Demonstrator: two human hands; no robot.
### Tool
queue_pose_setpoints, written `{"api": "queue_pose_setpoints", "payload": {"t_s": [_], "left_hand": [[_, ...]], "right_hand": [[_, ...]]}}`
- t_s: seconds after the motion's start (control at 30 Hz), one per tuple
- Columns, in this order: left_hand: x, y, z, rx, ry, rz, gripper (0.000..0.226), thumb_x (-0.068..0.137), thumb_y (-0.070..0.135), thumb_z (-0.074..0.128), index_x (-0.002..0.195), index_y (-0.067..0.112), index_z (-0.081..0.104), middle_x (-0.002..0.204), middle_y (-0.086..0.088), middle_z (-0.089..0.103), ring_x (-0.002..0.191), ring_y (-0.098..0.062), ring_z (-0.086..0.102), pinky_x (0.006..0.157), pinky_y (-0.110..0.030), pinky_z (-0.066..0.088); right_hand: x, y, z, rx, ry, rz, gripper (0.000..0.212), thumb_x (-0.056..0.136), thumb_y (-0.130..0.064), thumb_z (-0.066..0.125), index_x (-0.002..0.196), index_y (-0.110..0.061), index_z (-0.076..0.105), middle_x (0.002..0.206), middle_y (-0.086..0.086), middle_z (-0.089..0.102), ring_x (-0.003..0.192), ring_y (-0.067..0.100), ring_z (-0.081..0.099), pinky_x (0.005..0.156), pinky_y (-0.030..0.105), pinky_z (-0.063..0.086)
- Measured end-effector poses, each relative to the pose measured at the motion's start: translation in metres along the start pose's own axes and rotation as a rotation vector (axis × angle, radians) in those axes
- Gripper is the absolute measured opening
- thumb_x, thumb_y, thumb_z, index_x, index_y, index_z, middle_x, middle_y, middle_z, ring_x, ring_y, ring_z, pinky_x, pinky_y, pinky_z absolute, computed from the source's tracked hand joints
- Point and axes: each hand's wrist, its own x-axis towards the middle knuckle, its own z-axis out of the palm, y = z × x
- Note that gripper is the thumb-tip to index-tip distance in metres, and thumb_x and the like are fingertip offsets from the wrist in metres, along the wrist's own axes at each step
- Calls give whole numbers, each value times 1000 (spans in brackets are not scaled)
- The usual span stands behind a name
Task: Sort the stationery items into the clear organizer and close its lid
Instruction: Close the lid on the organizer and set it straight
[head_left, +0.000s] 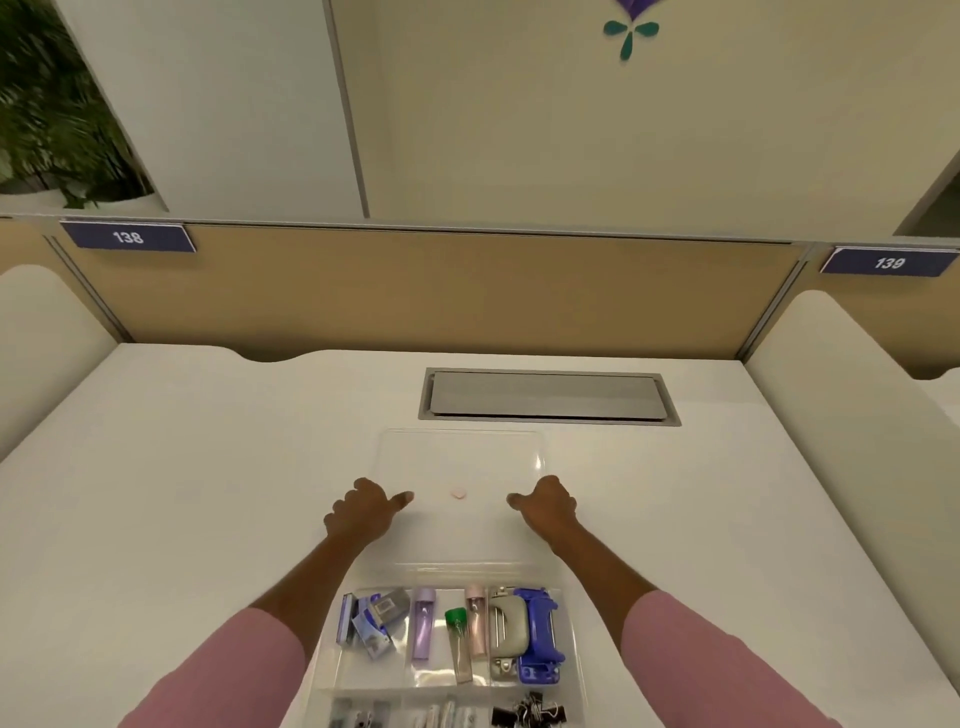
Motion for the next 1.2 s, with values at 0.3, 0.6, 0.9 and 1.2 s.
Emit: {"api": "queue_pose_setpoints", "payload": {"t_s": [0.3,0.6,0.9,1.2], "left_hand": [[3,9,9,-81,14,-60,43,92,34,49,120,2,45,126,-17,51,120,-37,45,99,-43,38],[6,15,-7,-559,41,-154,58,89,30,60,130,-3,37,136,-22,43,124,-40,42,99,-45,39],[-13,25,-22,-777,-51,-76,66,88,34,64,138,3,34,145,-18,32,122,-38,47,99,-47,43],[-11,23,1,-663,-95,-175,20,85,3,61,102,-3,53,107,-20,50,90,-32,53,74,-34,45]], "right_hand": [[4,-15,13,42,98,235,68,79,-32,71,129,-2,34,134,15,45,125,33,41,100,44,39],[3,-23,-2,327,145,303,73,81,-37,67,134,-2,32,137,17,42,126,36,36,97,46,39],[-20,-34,4,266,190,91,65,84,-43,62,131,-4,40,133,18,42,124,37,37,94,47,41],[-18,17,-4,-215,273,264,48,78,-34,58,115,-8,44,137,19,35,127,37,33,106,45,35]]}}
